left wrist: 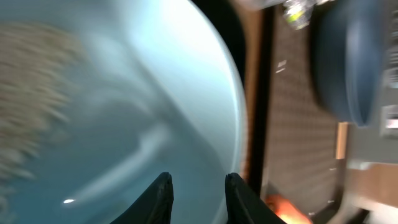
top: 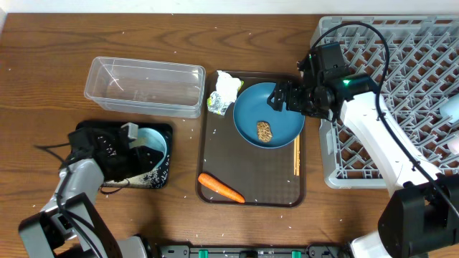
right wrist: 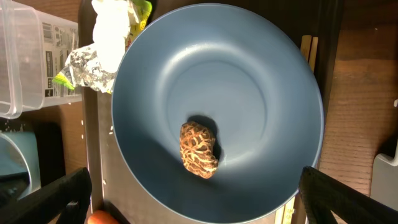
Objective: Sort waste into correct bins and load items into the dishwasher rack
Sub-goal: 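Tip the rice bowl with the left gripper to pour rice onto the black tray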
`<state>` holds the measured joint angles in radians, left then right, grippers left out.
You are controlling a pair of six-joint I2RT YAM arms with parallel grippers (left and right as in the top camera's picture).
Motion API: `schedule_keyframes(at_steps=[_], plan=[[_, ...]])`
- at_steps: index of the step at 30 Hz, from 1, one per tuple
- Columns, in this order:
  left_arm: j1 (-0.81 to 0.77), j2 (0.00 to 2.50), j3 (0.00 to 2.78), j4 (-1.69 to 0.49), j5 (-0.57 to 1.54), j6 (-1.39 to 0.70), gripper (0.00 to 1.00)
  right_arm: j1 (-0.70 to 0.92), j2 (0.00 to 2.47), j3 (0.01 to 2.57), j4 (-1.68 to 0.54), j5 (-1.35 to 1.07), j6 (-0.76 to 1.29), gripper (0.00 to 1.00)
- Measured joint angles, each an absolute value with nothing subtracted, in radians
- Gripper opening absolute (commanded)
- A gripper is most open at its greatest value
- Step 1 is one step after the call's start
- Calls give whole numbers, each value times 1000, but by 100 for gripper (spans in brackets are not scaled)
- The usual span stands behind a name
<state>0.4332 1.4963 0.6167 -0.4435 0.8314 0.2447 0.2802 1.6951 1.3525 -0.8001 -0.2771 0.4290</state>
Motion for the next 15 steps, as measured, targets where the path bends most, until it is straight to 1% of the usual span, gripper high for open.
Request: schedule_keyframes(at_steps=[6,10,15], plan=[[326,1495,645,-461,671,152,30,280,1695,1353,-801,-277,429,99],[317,1463,702,-515,595,103,30,280,1695,1353,-804,-277,429,99],[317,1383,791,-614,452,50,30,280,1695,1353,-803,-277,429,99]])
